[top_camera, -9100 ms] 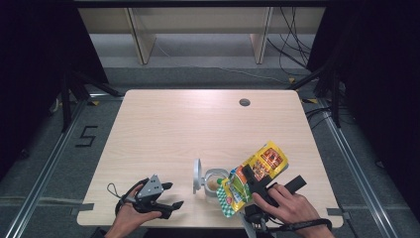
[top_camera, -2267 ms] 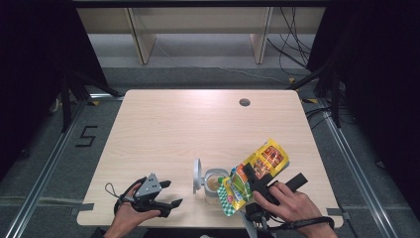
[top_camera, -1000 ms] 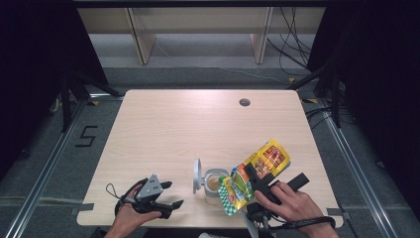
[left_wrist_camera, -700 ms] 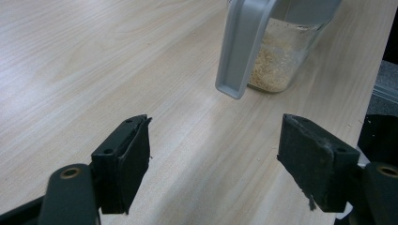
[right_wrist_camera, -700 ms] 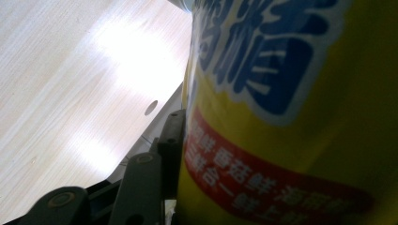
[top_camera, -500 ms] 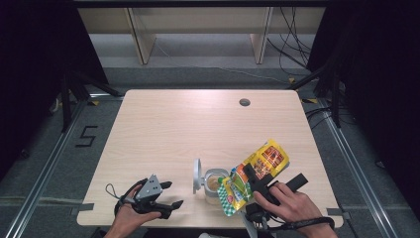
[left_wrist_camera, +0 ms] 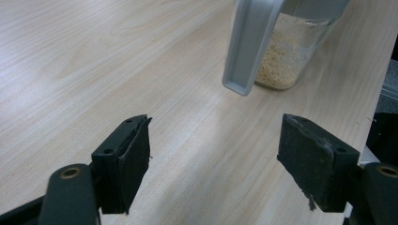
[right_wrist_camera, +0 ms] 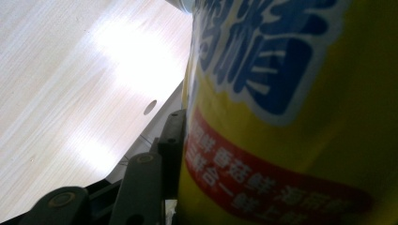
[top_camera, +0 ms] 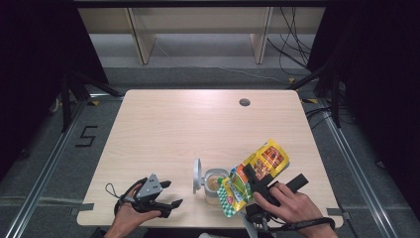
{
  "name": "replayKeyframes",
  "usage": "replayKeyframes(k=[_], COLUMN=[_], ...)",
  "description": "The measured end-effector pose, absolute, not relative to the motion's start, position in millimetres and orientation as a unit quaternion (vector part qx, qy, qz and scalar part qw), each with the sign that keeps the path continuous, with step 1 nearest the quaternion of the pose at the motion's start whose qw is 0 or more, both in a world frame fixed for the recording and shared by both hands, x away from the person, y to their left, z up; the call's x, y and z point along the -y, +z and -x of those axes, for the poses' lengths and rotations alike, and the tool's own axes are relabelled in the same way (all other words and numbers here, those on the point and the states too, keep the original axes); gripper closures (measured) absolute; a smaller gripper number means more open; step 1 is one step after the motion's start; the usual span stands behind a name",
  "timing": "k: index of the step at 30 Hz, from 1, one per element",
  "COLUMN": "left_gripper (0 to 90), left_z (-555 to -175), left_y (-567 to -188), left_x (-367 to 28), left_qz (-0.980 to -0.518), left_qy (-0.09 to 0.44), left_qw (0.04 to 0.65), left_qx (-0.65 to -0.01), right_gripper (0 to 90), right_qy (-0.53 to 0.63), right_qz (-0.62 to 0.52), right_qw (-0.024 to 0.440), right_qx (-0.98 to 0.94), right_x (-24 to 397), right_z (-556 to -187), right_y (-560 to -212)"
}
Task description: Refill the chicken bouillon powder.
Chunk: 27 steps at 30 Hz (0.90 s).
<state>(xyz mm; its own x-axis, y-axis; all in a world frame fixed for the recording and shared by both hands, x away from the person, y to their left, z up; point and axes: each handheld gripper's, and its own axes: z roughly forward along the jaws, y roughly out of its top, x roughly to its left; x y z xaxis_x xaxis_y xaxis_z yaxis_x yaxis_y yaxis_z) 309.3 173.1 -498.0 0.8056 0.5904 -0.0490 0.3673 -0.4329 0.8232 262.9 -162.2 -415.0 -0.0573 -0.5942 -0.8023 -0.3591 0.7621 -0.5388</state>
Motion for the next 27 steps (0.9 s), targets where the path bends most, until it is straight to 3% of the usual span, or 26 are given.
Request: replayKeyframes(k=[27], left_gripper=[24.8], left_z=[-309.4], left_y=[-498.1], left_x=[-172.6], left_qz=[-0.834], left_qy=[0.121], left_qw=[0.453], left_qx=[-0.291], right_gripper=[61.1], right_qy=[-0.097], right_qz=[0.332], right_qw=[0.594], right_qx=[-0.726], right_x=[162.1], right_z=[-263.5], right_y=[-414.2])
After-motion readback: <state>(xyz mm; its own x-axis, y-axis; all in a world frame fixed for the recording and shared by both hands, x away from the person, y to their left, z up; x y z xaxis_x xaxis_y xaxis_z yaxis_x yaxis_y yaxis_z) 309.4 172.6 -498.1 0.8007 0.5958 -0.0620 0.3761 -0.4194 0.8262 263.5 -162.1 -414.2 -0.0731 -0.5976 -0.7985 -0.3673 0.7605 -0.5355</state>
